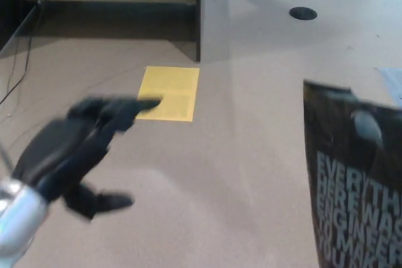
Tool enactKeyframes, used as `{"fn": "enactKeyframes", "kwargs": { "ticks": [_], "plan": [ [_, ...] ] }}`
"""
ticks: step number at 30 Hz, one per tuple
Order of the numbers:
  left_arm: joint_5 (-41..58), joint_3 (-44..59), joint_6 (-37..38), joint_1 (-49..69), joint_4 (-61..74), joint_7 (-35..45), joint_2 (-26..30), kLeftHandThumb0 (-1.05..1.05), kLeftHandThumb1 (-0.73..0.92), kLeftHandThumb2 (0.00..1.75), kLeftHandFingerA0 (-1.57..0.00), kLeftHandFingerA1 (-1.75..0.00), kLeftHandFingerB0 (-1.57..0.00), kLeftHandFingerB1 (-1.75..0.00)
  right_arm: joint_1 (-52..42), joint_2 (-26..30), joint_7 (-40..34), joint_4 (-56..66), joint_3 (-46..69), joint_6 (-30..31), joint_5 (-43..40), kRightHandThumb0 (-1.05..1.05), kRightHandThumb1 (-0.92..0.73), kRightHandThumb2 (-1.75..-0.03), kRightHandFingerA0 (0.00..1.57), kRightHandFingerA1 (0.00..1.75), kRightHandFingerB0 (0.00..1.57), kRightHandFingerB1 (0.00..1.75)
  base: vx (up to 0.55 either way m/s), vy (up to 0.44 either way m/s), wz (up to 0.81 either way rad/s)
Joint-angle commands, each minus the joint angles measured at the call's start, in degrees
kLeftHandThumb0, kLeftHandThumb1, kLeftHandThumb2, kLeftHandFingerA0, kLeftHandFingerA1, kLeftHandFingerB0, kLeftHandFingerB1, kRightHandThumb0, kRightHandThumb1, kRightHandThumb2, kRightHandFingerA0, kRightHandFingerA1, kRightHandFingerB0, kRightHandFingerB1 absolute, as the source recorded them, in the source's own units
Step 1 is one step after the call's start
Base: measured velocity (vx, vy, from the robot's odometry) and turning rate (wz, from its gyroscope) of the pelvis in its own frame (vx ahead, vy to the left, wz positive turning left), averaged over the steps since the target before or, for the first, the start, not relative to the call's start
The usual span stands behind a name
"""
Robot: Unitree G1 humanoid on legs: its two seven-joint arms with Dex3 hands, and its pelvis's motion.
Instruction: A person is holding a plastic bag and the robot extends its left hand to grab the bag by hooking its thumb into the holes at the top and brings its hand down by its side. Then it extends its arm again to hand the plastic bag back to the person.
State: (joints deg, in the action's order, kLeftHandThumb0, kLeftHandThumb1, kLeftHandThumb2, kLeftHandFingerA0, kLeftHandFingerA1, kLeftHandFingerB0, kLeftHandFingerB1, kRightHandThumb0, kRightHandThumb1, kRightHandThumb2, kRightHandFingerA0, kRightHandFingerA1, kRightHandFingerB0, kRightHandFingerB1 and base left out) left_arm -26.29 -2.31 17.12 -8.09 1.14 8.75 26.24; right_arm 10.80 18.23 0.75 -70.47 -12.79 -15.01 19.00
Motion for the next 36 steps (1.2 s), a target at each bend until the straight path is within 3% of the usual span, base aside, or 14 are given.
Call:
{"fn": "enactKeyframes", "kwargs": {
  "ticks": [1, 7, 8, 12, 13, 14, 15, 16, 29, 30, 36],
  "plan": [
    [5.4, 8.2, 17.0, 15.1, -20.2, -14.5, -1.3, -0.26, 0.20, 0.82, -0.10, -0.52, -0.10, -0.50, -0.5, 0.7, -0.7, -0.8, 1.0, -0.3, -0.6, -0.33, -0.69, -0.61, 0.71, 0.46, 0.59, 0.40, 0.00, 0.000, 0.00],
    [4.7, 9.3, 21.3, 18.8, -38.8, -20.1, -2.4, -0.24, 0.29, 0.87, -0.14, -0.53, -0.12, -0.51, -1.2, 0.5, -0.4, -0.9, 1.4, 0.2, -1.0, -0.32, -0.69, -0.61, 0.69, 0.45, 0.58, 0.40, 0.00, 0.000, 0.00],
    [2.2, 8.4, 20.2, 19.4, -42.1, -23.2, -1.9, -0.48, 0.51, 0.56, -0.30, -0.36, -0.28, -0.30, -1.8, 0.6, -0.4, -0.6, 1.4, -0.3, -0.9, -0.32, -0.69, -0.61, 0.71, 0.46, 0.58, 0.40, 0.00, 0.000, 0.00],
    [1.5, 7.6, 21.4, 18.2, -52.8, -26.8, -2.2, -0.39, 0.51, 0.56, -0.36, -0.36, -0.31, -0.31, -1.4, 0.6, -0.5, -0.8, 1.7, -0.2, -1.1, -0.32, -0.70, -0.61, 0.69, 0.45, 0.59, 0.40, 0.00, 0.000, 0.00],
    [1.7, 7.4, 20.9, 17.8, -54.3, -27.0, -2.4, -0.40, 0.41, 0.64, -0.37, -0.47, -0.30, -0.40, -1.2, 0.6, -0.6, -0.8, 1.8, -0.3, -1.2, -0.32, -0.69, -0.61, 0.69, 0.45, 0.59, 0.40, 0.00, 0.000, 0.00],
    [1.7, 7.2, 20.6, 17.6, -55.1, -27.1, -2.5, -0.40, 0.41, 0.64, -0.37, -0.47, -0.30, -0.40, -1.1, 0.6, -0.7, -0.8, 1.8, -0.3, -1.1, -0.32, -0.69, -0.61, 0.69, 0.45, 0.59, 0.40, 0.00, 0.000, 0.00],
    [2.0, 7.2, 20.4, 17.4, -56.1, -27.0, -2.7, -0.38, 0.52, 0.55, -0.40, -0.37, -0.31, -0.31, -1.1, 0.5, -0.7, -0.8, 1.9, -0.2, -1.3, -0.32, -0.69, -0.61, 0.69, 0.45, 0.59, 0.40, 0.00, 0.000, 0.00],
    [2.2, 7.2, 20.1, 16.9, -56.9, -26.9, -2.6, -0.37, 0.52, 0.56, -0.42, -0.40, -0.32, -0.31, -1.0, 0.4, -0.6, -0.9, 2.2, -0.1, -1.5, -0.32, -0.69, -0.61, 0.71, 0.45, 0.59, 0.40, 0.00, 0.000, 0.00],
    [4.0, 5.0, 18.6, 11.8, -67.8, -22.7, -1.1, -0.34, 0.52, 0.56, -0.39, -0.38, -0.33, -0.32, -0.3, 0.1, -1.0, -1.7, 1.7, 0.3, -0.2, -0.34, -0.70, -0.60, 0.72, 0.46, 0.60, 0.40, 0.00, 0.000, 0.00],
    [4.2, 4.8, 18.9, 11.6, -68.3, -22.3, -1.1, -0.42, 0.43, 0.68, -0.36, -0.47, -0.30, -0.41, -0.3, 0.3, -1.0, -1.7, 1.6, 0.5, 0.0, -0.34, -0.69, -0.60, 0.69, 0.46, 0.59, 0.40, 0.00, 0.000, 0.00],
    [5.6, 4.5, 19.2, 10.5, -68.9, -20.9, -1.0, -0.41, 0.43, 0.67, -0.38, -0.47, -0.31, -0.41, 0.0, 0.6, -0.7, -1.5, 1.8, 0.3, -0.3, -0.36, -0.69, -0.61, 0.71, 0.47, 0.60, 0.41, 0.00, 0.000, 0.00]
  ]
}}
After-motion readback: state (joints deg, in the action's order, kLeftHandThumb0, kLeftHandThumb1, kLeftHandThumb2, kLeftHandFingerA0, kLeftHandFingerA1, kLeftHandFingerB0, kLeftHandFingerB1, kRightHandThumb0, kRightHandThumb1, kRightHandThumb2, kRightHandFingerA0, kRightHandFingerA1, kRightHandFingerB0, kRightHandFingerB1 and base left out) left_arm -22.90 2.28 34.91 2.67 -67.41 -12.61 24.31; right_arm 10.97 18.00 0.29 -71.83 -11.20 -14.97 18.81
